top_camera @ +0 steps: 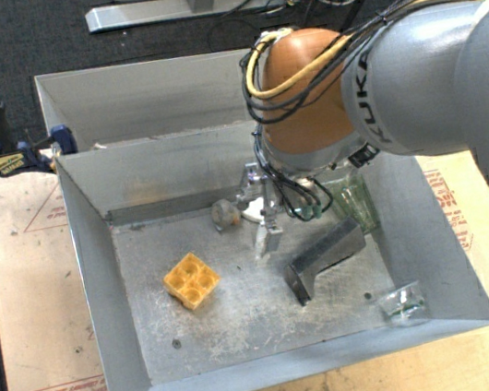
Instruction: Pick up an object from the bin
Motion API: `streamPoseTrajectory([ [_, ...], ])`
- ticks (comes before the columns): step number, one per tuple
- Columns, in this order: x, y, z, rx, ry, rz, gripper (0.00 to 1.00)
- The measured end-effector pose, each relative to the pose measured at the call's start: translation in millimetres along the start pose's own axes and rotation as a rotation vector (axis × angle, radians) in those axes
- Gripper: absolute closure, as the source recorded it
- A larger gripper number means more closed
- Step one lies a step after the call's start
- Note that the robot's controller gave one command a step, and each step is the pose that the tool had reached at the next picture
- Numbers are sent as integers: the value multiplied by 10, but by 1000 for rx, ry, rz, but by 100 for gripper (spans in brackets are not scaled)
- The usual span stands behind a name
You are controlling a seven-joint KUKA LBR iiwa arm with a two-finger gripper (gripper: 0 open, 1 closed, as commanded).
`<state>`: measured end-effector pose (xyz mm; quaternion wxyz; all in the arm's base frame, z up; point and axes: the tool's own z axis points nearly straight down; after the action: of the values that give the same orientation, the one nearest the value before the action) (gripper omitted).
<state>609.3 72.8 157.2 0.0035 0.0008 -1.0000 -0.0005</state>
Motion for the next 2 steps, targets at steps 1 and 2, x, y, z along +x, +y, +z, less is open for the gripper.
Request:
streamPoseTrajectory([
  [1, -19, -3, -45, 0, -8, 2, 0],
  [2, 40, 510, 453, 0, -12, -88, 0],
])
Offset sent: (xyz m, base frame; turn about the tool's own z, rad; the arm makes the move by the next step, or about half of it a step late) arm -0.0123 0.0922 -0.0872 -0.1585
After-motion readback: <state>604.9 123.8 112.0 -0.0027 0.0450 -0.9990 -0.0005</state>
